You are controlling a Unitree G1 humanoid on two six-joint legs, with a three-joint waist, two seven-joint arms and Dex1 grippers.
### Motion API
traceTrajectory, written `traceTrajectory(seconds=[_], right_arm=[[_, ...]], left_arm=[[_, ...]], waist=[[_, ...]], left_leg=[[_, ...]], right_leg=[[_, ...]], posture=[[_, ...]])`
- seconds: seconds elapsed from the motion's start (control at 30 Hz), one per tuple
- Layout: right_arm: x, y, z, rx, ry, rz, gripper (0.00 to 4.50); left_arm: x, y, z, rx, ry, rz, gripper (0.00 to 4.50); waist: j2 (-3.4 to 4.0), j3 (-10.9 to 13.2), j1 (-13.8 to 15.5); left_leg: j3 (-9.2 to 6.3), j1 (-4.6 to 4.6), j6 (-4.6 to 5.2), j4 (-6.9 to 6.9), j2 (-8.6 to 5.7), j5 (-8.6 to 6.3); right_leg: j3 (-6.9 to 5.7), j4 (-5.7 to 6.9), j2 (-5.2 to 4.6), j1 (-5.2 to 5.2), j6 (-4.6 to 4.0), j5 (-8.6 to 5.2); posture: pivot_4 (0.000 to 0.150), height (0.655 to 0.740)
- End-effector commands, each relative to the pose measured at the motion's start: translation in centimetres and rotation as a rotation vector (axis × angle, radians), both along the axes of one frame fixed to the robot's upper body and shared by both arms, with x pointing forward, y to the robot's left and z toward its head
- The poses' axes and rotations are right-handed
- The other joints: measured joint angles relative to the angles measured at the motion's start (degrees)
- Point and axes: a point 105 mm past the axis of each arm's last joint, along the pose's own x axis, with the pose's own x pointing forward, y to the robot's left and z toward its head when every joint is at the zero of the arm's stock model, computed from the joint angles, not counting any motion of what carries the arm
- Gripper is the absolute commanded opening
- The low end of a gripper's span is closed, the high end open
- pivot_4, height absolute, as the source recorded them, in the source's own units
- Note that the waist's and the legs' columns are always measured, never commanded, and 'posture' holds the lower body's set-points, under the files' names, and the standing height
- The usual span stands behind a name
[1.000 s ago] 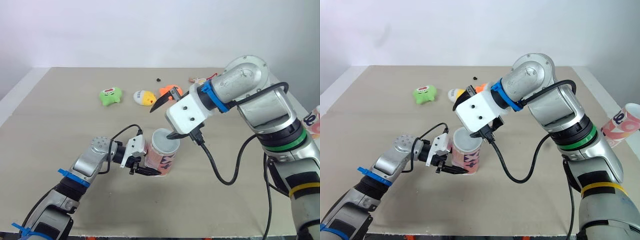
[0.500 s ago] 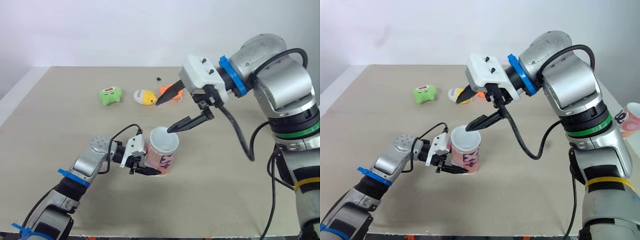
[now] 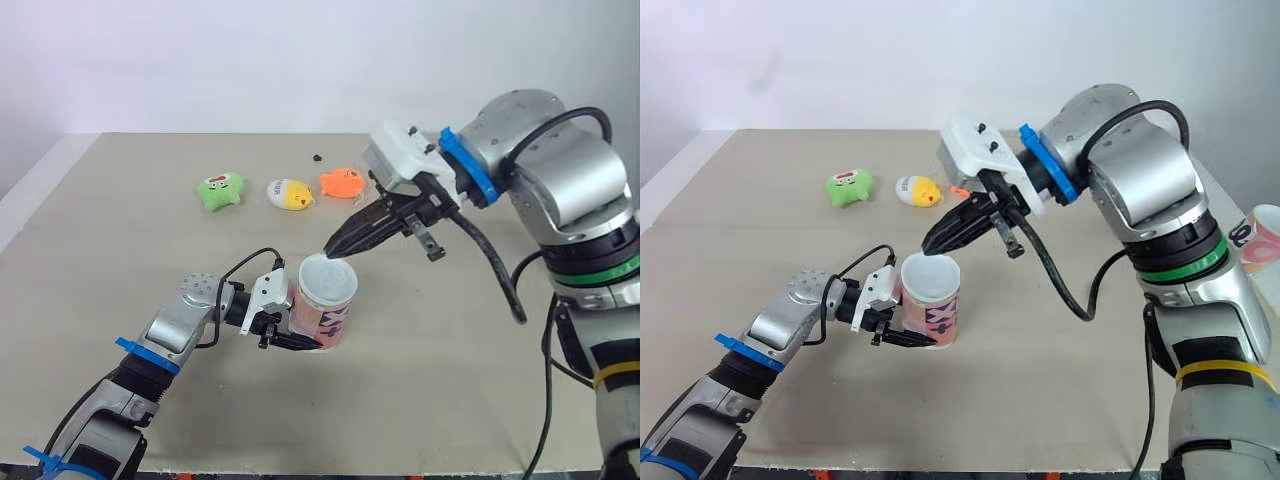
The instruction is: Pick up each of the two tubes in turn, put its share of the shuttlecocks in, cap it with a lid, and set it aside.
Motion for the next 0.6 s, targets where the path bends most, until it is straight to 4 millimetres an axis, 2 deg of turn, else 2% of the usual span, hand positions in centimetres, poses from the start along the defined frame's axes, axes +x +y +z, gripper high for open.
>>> traceTrajectory(seconds=[0.03, 0.17, 0.6], right_arm=[[-0.8, 0.6, 0.6, -0.015, -0.021, 0.036, 0.04], [-0.9, 1.5, -0.2, -0.037, -0.008, 0.057, 0.04], [-0.1, 2.5, -2.8, -0.122, -0.024, 0.033, 0.04]], left_arm=[[0.1, 1.3, -2.7, 0.100, 0.064, 0.063, 2.43], [0.1, 1.3, -2.7, 0.098, 0.063, 0.066, 2.43], [-0.2, 1.4, -2.8, 0.096, 0.066, 0.078, 2.43]], waist=[[0.00, 0.0, 0.0], [0.00, 0.0, 0.0], [0.00, 0.0, 0.0]], left_leg=[[-0.02, 0.00, -0.02, 0.00, 0.01, 0.01], [-0.01, -0.05, -0.07, 0.00, 0.01, 0.04], [-0.01, -0.07, -0.12, -0.03, 0.03, 0.07]], right_leg=[[-0.01, 0.00, 0.01, 0.00, 0.00, 0.00], [-0.01, 0.00, 0.00, -0.03, 0.00, 0.02], [-0.01, 0.00, 0.07, -0.08, 0.21, 0.12]], posture=[[0.150, 0.7400], [0.150, 0.7400], [0.150, 0.7400]])
